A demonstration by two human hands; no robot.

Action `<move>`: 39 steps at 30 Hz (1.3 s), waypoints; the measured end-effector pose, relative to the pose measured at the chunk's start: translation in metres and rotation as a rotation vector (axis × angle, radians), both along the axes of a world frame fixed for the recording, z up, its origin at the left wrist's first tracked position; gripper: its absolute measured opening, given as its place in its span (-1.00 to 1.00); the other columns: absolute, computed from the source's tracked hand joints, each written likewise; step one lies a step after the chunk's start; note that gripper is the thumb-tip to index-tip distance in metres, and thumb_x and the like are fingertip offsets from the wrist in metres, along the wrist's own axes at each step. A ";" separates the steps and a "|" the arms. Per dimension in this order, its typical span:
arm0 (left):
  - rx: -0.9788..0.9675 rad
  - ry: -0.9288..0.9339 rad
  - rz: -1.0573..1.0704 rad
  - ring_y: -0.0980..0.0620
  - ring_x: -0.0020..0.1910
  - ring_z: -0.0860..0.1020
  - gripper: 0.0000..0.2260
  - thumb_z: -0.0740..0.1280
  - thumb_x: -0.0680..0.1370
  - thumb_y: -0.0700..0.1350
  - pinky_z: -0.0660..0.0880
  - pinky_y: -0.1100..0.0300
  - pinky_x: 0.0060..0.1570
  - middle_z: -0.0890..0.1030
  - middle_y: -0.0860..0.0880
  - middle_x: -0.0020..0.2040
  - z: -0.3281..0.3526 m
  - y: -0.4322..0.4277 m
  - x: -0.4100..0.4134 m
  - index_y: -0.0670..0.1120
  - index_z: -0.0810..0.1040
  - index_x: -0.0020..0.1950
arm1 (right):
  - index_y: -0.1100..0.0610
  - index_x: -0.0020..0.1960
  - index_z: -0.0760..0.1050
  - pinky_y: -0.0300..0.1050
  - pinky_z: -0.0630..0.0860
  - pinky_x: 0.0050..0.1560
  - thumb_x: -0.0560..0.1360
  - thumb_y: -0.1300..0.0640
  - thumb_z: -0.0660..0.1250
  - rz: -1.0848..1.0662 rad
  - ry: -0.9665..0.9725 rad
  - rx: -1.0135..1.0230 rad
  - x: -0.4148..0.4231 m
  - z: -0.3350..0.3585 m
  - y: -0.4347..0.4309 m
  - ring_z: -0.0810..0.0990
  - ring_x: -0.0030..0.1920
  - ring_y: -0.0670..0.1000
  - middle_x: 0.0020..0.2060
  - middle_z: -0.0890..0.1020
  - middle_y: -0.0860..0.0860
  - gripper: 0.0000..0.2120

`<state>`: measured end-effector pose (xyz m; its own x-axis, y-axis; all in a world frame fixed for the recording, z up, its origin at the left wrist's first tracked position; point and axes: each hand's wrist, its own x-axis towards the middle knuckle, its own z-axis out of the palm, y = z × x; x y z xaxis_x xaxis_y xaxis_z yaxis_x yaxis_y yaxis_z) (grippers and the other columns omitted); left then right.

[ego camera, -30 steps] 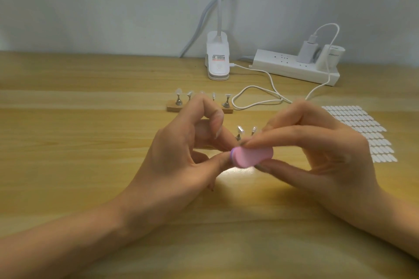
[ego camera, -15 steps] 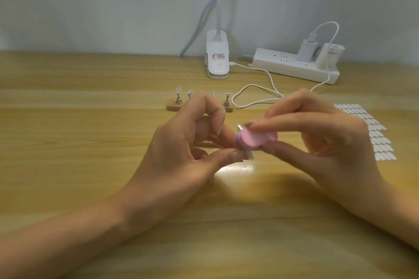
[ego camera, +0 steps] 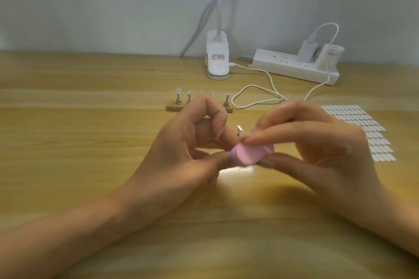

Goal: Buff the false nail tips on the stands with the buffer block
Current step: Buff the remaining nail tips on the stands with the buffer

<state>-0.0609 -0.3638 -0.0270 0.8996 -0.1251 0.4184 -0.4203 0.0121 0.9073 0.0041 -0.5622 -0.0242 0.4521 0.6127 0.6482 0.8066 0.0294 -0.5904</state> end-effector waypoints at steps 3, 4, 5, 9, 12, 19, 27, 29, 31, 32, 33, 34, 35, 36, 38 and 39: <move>-0.003 0.006 -0.015 0.05 -0.26 0.66 -0.62 0.50 0.45 -0.26 0.42 0.30 -0.51 0.68 -0.08 -0.24 -0.002 0.000 0.001 -0.01 0.29 -0.14 | 0.08 0.12 0.61 -0.08 0.54 0.03 0.48 0.18 0.44 0.005 0.002 -0.004 0.000 0.000 0.000 0.63 -0.01 0.10 -0.06 0.59 0.05 -0.78; -0.005 0.009 -0.017 0.03 -0.24 0.66 -0.62 0.50 0.45 -0.28 0.42 0.30 -0.51 0.69 -0.07 -0.23 -0.002 0.000 0.001 -0.03 0.29 -0.14 | 0.07 0.11 0.61 -0.08 0.54 0.03 0.48 0.18 0.44 -0.007 0.006 0.007 -0.001 0.000 0.000 0.63 -0.01 0.09 -0.06 0.59 0.04 -0.79; -0.006 0.010 -0.021 0.05 -0.25 0.65 -0.63 0.50 0.45 -0.28 0.42 0.30 -0.52 0.69 -0.05 -0.24 -0.002 0.000 0.000 -0.02 0.30 -0.14 | 0.07 0.11 0.61 -0.08 0.54 0.03 0.48 0.17 0.45 -0.005 0.002 0.007 -0.001 0.000 0.000 0.63 -0.01 0.09 -0.05 0.59 0.02 -0.79; -0.012 0.023 -0.024 0.07 -0.29 0.64 -0.62 0.51 0.41 -0.26 0.41 0.31 -0.52 0.68 -0.04 -0.25 -0.002 -0.001 0.000 -0.06 0.29 -0.13 | 0.08 0.11 0.62 -0.05 0.54 0.03 0.48 0.18 0.45 -0.007 -0.031 -0.008 0.000 0.000 0.000 0.64 -0.01 0.08 -0.05 0.60 0.04 -0.79; -0.022 0.031 -0.025 0.07 -0.30 0.63 -0.62 0.52 0.42 -0.24 0.42 0.30 -0.53 0.68 -0.06 -0.25 -0.001 -0.001 0.000 -0.06 0.28 -0.13 | 0.07 0.12 0.61 -0.03 0.55 0.03 0.48 0.17 0.45 -0.009 -0.026 0.007 0.000 0.000 -0.001 0.63 0.00 0.09 -0.04 0.60 0.03 -0.79; -0.034 0.042 -0.048 0.04 -0.25 0.66 -0.63 0.49 0.44 -0.29 0.41 0.30 -0.54 0.67 -0.02 -0.27 -0.001 -0.001 0.000 -0.06 0.28 -0.13 | 0.10 0.11 0.63 -0.04 0.55 0.03 0.49 0.19 0.45 -0.001 -0.022 0.012 0.004 -0.001 0.000 0.64 0.00 0.11 -0.03 0.59 0.04 -0.81; -0.096 0.047 -0.073 0.13 -0.32 0.62 -0.62 0.48 0.44 -0.32 0.43 0.30 -0.54 0.66 0.05 -0.28 -0.001 -0.001 0.002 -0.11 0.25 -0.12 | 0.09 0.04 0.67 -0.03 0.55 0.01 0.48 0.19 0.46 0.047 -0.008 0.024 0.002 -0.001 0.002 0.63 0.00 0.12 -0.03 0.60 0.04 -0.86; -0.115 0.062 -0.053 0.07 -0.29 0.65 -0.62 0.48 0.43 -0.30 0.42 0.29 -0.54 0.68 -0.01 -0.27 -0.001 -0.001 0.002 -0.11 0.24 -0.12 | 0.08 0.07 0.63 -0.03 0.55 0.04 0.48 0.19 0.45 0.020 -0.021 0.031 0.003 0.000 0.002 0.63 0.01 0.11 -0.04 0.60 0.07 -0.84; -0.134 0.071 -0.045 0.01 -0.27 0.67 -0.65 0.45 0.41 -0.22 0.42 0.27 -0.55 0.69 -0.05 -0.27 -0.001 0.000 0.002 -0.11 0.24 -0.12 | 0.08 0.07 0.62 -0.03 0.54 0.06 0.48 0.19 0.44 0.000 -0.016 0.044 0.005 0.000 0.002 0.63 0.01 0.11 -0.04 0.60 0.07 -0.83; -0.138 0.071 -0.045 0.01 -0.27 0.66 -0.66 0.44 0.40 -0.19 0.42 0.27 -0.55 0.69 -0.04 -0.27 0.000 -0.001 0.002 -0.11 0.24 -0.12 | 0.08 0.05 0.64 -0.04 0.54 0.06 0.48 0.20 0.45 0.010 -0.021 0.042 0.007 0.000 0.001 0.63 0.02 0.11 -0.05 0.60 0.07 -0.84; -0.143 0.076 -0.048 0.02 -0.27 0.66 -0.65 0.45 0.39 -0.18 0.42 0.27 -0.55 0.68 -0.04 -0.27 0.000 -0.001 0.002 -0.11 0.25 -0.12 | 0.08 0.03 0.65 -0.04 0.54 0.05 0.48 0.21 0.45 0.019 -0.031 0.033 0.007 0.000 0.001 0.63 0.01 0.11 -0.06 0.61 0.07 -0.85; -0.143 0.082 -0.049 0.02 -0.27 0.66 -0.65 0.45 0.39 -0.18 0.43 0.28 -0.55 0.68 -0.04 -0.27 0.000 -0.001 0.002 -0.11 0.25 -0.12 | 0.09 0.04 0.64 -0.03 0.55 0.05 0.47 0.22 0.44 0.016 -0.040 0.029 0.007 0.000 0.000 0.64 0.01 0.11 -0.06 0.61 0.08 -0.85; -0.142 0.085 -0.047 0.02 -0.28 0.66 -0.65 0.45 0.39 -0.18 0.43 0.28 -0.55 0.69 -0.06 -0.27 0.000 -0.001 0.003 -0.10 0.25 -0.13 | 0.10 0.06 0.62 -0.02 0.55 0.05 0.47 0.22 0.44 0.003 -0.045 0.033 0.007 0.000 -0.001 0.64 0.01 0.10 -0.05 0.62 0.08 -0.82; -0.141 0.087 -0.042 0.01 -0.28 0.66 -0.65 0.45 0.39 -0.19 0.43 0.28 -0.54 0.69 -0.07 -0.27 0.000 -0.001 0.003 -0.10 0.24 -0.13 | 0.12 0.09 0.60 -0.01 0.55 0.06 0.46 0.23 0.44 -0.009 -0.044 0.041 0.007 -0.001 0.000 0.64 0.02 0.10 -0.03 0.62 0.08 -0.80; -0.138 0.090 -0.032 0.03 -0.30 0.65 -0.65 0.46 0.39 -0.21 0.43 0.27 -0.54 0.69 -0.05 -0.27 -0.001 -0.001 0.003 -0.10 0.25 -0.13 | 0.12 0.09 0.60 -0.01 0.55 0.06 0.47 0.24 0.45 -0.006 -0.056 0.047 0.006 -0.001 0.001 0.64 0.02 0.09 -0.03 0.62 0.04 -0.79; -0.132 0.087 -0.029 0.04 -0.31 0.63 -0.63 0.48 0.40 -0.23 0.43 0.28 -0.54 0.68 -0.03 -0.28 -0.001 -0.001 0.003 -0.10 0.25 -0.13 | 0.11 0.09 0.61 -0.03 0.55 0.06 0.47 0.25 0.46 0.003 -0.071 0.043 0.006 -0.002 0.001 0.65 0.01 0.09 -0.04 0.62 0.02 -0.79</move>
